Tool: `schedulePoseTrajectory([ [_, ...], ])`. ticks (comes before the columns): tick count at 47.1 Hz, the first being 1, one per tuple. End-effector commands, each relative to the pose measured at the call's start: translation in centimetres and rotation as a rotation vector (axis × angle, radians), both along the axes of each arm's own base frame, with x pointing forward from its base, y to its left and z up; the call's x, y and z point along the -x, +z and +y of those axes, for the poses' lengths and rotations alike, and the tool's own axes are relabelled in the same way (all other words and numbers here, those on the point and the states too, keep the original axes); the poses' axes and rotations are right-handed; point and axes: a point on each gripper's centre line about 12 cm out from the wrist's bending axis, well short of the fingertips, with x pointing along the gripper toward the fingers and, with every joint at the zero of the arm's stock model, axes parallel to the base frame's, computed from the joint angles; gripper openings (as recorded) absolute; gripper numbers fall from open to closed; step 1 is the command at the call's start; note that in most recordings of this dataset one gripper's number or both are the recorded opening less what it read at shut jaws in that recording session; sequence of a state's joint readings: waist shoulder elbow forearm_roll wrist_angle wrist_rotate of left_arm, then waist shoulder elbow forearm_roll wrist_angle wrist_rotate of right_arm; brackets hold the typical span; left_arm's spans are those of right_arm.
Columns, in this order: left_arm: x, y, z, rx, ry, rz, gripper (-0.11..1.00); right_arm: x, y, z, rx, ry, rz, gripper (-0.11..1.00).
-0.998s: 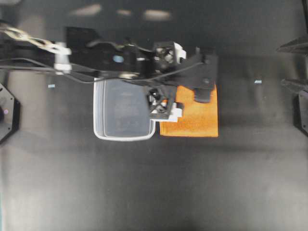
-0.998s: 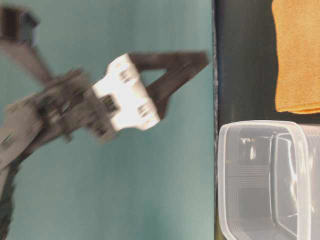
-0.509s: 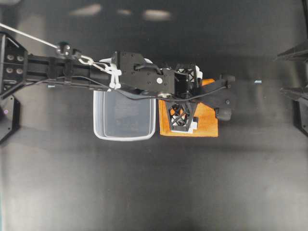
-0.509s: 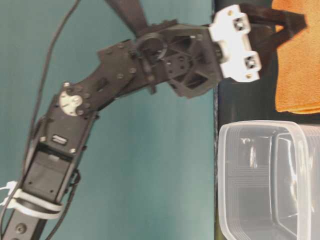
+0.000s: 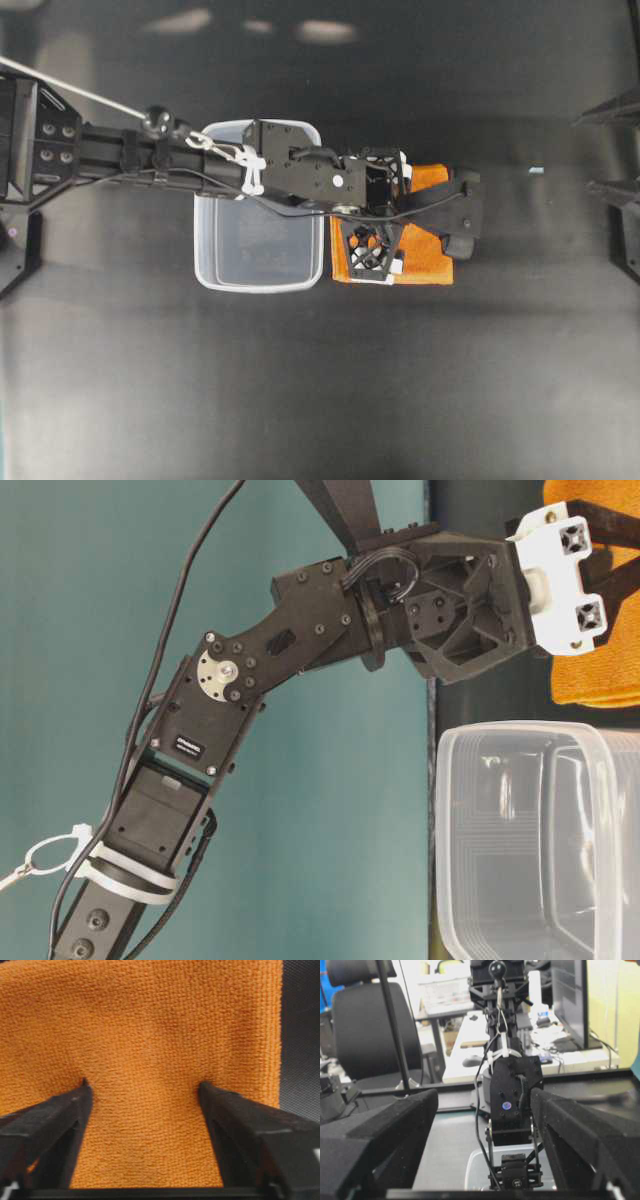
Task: Place the orange towel into the container with the left arm.
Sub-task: 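Close the left gripper on the orange towel's center, then lift the towel and carry it left over the clear container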
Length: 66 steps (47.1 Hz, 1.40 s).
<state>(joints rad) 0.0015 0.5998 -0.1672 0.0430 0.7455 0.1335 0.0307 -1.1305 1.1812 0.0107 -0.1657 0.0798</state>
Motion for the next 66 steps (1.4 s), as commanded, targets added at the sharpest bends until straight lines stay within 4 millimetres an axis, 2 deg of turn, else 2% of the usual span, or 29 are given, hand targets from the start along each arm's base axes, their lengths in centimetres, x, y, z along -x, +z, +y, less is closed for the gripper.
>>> schedulePoseTrajectory([
  [1, 0.0, 0.2, -0.7, -0.005, -0.019, -0.001, 0.7, 0.0, 0.5, 0.0, -0.005, 0.003, -0.015, 0.73],
  [5, 0.0, 0.9, -0.9, -0.007, -0.028, -0.01, 0.47, 0.1, 0.6, 0.0, -0.005, 0.003, -0.018, 0.73],
  [11, -0.3, 3.4, -0.7, -0.007, -0.024, -0.061, 0.11, 0.1, 0.5, -0.2, -0.005, -0.009, -0.018, 0.73],
  [13, -0.3, 4.3, -0.6, -0.007, -0.023, -0.076, 0.06, 0.1, 0.5, -0.2, -0.007, -0.014, -0.017, 0.73],
  [16, -0.3, 5.9, -0.5, -0.007, -0.021, -0.102, 0.06, 0.1, 0.4, -0.3, -0.003, -0.02, -0.017, 0.73],
  [22, 0.2, 10.6, -0.9, -0.008, -0.028, -0.172, 0.06, 0.3, 0.5, -0.6, -0.005, -0.035, -0.023, 0.73],
  [27, 1.4, 15.7, -1.2, -0.007, -0.03, -0.227, 0.06, 0.4, 0.6, -0.8, -0.003, -0.046, -0.031, 0.73],
  [28, 1.9, 17.0, -1.3, -0.007, -0.031, -0.233, 0.06, 0.4, 0.6, -0.8, -0.003, -0.048, -0.032, 0.73],
  [32, 4.1, 20.1, -1.1, -0.008, -0.025, -0.218, 0.06, 0.5, 0.7, -0.9, -0.003, -0.051, -0.037, 0.73],
  [39, 7.9, 22.7, -0.9, -0.01, -0.02, -0.164, 0.06, 0.6, 0.6, -0.9, -0.003, -0.051, -0.037, 0.73],
  [45, 10.4, 22.6, -0.4, -0.011, -0.01, -0.14, 0.06, 0.6, 0.7, -0.9, -0.003, -0.051, -0.038, 0.73],
  [58, 16.0, 19.3, 0.6, -0.012, 0.013, -0.041, 0.06, 0.6, 0.6, -0.9, -0.005, -0.052, -0.038, 0.73],
  [66, 17.2, 18.5, 1.1, -0.013, 0.023, -0.095, 0.06, 0.6, 0.6, -0.9, -0.005, -0.052, -0.041, 0.73],
])
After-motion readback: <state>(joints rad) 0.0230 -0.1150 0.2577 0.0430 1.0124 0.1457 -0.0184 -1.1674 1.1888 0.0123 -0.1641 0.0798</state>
